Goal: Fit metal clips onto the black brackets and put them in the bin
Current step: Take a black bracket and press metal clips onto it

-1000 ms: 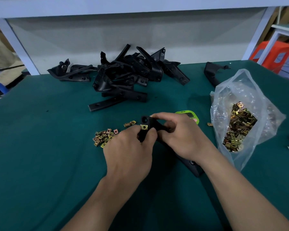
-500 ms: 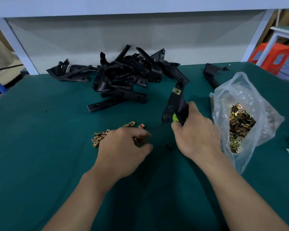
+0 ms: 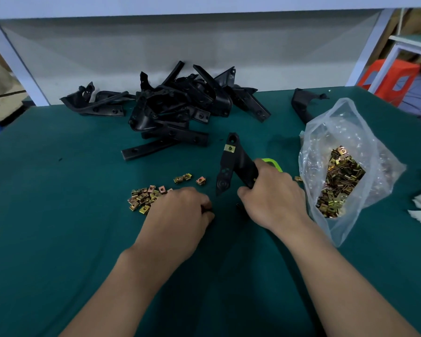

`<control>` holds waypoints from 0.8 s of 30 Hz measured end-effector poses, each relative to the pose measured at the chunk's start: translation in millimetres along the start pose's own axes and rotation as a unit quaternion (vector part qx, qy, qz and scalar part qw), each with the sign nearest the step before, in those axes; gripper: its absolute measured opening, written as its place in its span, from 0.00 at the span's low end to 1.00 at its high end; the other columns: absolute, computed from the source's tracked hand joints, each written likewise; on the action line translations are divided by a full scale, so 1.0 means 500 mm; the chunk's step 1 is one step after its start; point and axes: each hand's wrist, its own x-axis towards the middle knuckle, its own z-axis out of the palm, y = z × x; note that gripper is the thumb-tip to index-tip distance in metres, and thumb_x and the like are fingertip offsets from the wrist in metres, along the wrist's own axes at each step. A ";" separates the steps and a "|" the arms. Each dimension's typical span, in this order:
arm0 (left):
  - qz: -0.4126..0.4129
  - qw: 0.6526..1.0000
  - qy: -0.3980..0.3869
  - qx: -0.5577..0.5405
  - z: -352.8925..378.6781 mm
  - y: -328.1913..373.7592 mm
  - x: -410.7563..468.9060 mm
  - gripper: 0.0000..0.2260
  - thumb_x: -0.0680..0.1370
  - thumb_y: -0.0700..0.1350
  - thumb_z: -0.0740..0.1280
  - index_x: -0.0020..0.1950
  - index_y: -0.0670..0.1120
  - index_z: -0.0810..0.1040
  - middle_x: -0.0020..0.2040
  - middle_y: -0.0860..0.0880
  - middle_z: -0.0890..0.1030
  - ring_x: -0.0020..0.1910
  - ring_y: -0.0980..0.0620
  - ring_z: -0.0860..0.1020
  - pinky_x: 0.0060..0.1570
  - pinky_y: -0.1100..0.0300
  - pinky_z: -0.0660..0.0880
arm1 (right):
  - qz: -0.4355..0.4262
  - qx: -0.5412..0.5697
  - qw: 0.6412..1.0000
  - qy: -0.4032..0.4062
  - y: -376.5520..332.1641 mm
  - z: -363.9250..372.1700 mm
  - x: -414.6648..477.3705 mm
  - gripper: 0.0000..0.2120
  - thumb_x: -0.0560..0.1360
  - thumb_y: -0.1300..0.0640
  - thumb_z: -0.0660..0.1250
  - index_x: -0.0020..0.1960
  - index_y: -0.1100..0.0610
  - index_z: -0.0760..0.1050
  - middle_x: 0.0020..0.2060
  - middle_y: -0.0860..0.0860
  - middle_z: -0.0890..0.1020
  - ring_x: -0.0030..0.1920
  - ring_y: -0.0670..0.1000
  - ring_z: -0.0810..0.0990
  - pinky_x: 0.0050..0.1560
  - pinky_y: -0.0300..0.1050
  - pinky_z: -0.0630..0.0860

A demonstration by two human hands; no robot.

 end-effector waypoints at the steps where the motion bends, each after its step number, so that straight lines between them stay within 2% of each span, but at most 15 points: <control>1: 0.004 1.000 -0.002 0.010 0.001 0.000 -0.001 0.07 0.80 0.53 0.69 0.53 0.55 0.85 0.52 0.55 0.82 0.52 0.50 0.79 0.54 0.51 0.77 | -0.001 0.001 1.000 0.001 0.000 0.001 0.000 0.10 0.71 0.48 0.67 0.47 0.47 0.67 0.33 0.42 0.68 0.30 0.45 0.63 0.35 0.48 0.61; 5: 0.017 0.999 0.038 -0.014 0.019 -0.004 -0.006 0.08 0.82 0.48 0.65 0.47 0.52 0.82 0.45 0.55 0.80 0.45 0.51 0.80 0.48 0.53 0.76 | -0.004 0.005 1.000 0.003 0.003 0.000 0.002 0.10 0.70 0.48 0.67 0.45 0.47 0.67 0.34 0.42 0.69 0.30 0.45 0.64 0.30 0.44 0.57; 7: -0.041 0.989 0.069 -0.126 0.024 -0.001 -0.003 0.09 0.82 0.47 0.64 0.44 0.51 0.81 0.38 0.56 0.83 0.38 0.54 0.81 0.42 0.58 0.76 | -0.010 0.009 1.000 0.003 0.004 -0.002 0.003 0.10 0.70 0.48 0.68 0.45 0.47 0.67 0.35 0.43 0.70 0.31 0.46 0.65 0.30 0.44 0.57; 8: -0.090 0.967 0.073 -0.227 0.023 0.001 0.002 0.10 0.82 0.45 0.64 0.44 0.50 0.81 0.36 0.55 0.84 0.35 0.55 0.82 0.38 0.59 0.77 | -0.014 0.010 1.000 0.002 0.004 -0.002 0.003 0.10 0.70 0.48 0.68 0.45 0.47 0.67 0.36 0.43 0.70 0.31 0.47 0.66 0.30 0.43 0.57; 10: -0.178 0.883 0.072 -0.428 0.012 0.009 0.010 0.10 0.82 0.43 0.64 0.44 0.46 0.82 0.35 0.49 0.86 0.34 0.50 0.85 0.35 0.59 0.80 | -0.024 0.003 1.000 -0.004 0.003 -0.005 0.004 0.11 0.69 0.49 0.69 0.46 0.47 0.67 0.37 0.44 0.70 0.33 0.53 0.69 0.32 0.45 0.60; 11: -0.201 0.842 0.075 -0.495 0.004 0.009 0.014 0.10 0.82 0.42 0.64 0.44 0.44 0.83 0.35 0.46 0.86 0.35 0.47 0.86 0.34 0.58 0.81 | -0.028 -0.003 1.000 -0.009 0.002 -0.006 0.005 0.12 0.68 0.50 0.70 0.46 0.47 0.67 0.37 0.44 0.70 0.35 0.56 0.70 0.34 0.46 0.62; 13: -0.210 0.788 0.077 -0.573 -0.009 0.000 0.016 0.10 0.80 0.40 0.67 0.41 0.42 0.85 0.37 0.42 0.86 0.37 0.45 0.86 0.35 0.59 0.82 | -0.032 -0.012 0.999 -0.017 0.001 -0.006 0.005 0.13 0.67 0.52 0.70 0.48 0.46 0.69 0.36 0.44 0.71 0.37 0.59 0.72 0.38 0.47 0.66; 15: -0.192 0.762 0.054 -0.616 -0.020 -0.010 0.015 0.11 0.79 0.39 0.68 0.41 0.44 0.87 0.40 0.42 0.86 0.38 0.47 0.86 0.36 0.62 0.81 | -0.036 -0.008 0.999 -0.021 0.000 -0.006 0.005 0.14 0.66 0.53 0.70 0.49 0.46 0.71 0.36 0.44 0.73 0.38 0.59 0.74 0.38 0.48 0.69; 17: -0.171 0.742 0.019 -0.647 -0.028 -0.019 0.013 0.07 0.78 0.42 0.72 0.43 0.47 0.89 0.41 0.43 0.86 0.38 0.51 0.85 0.37 0.64 0.80 | -0.039 0.003 0.999 -0.025 0.000 -0.006 0.005 0.15 0.66 0.53 0.70 0.50 0.46 0.72 0.36 0.44 0.74 0.39 0.59 0.75 0.39 0.48 0.70; 19: -0.160 0.725 0.002 -0.670 -0.032 -0.026 0.011 0.06 0.72 0.47 0.74 0.44 0.48 0.89 0.42 0.45 0.87 0.38 0.54 0.85 0.37 0.65 0.80 | -0.046 0.018 0.998 -0.032 0.000 -0.005 0.006 0.14 0.66 0.53 0.71 0.50 0.46 0.72 0.36 0.43 0.74 0.40 0.59 0.76 0.39 0.48 0.72; 21: -0.164 0.712 0.001 -0.683 -0.030 -0.029 0.012 0.08 0.69 0.47 0.75 0.45 0.47 0.89 0.42 0.45 0.87 0.39 0.55 0.85 0.38 0.66 0.80 | -0.049 0.040 0.997 -0.038 0.001 -0.006 0.005 0.14 0.65 0.52 0.71 0.48 0.43 0.70 0.35 0.42 0.73 0.39 0.57 0.76 0.39 0.47 0.72; 24: -0.171 0.695 -0.011 -0.698 -0.027 -0.029 0.014 0.08 0.71 0.45 0.74 0.47 0.45 0.89 0.44 0.44 0.87 0.40 0.54 0.86 0.38 0.64 0.81 | -0.049 0.075 0.995 -0.044 0.001 -0.007 0.005 0.14 0.64 0.52 0.71 0.41 0.41 0.67 0.33 0.42 0.73 0.35 0.51 0.75 0.35 0.45 0.68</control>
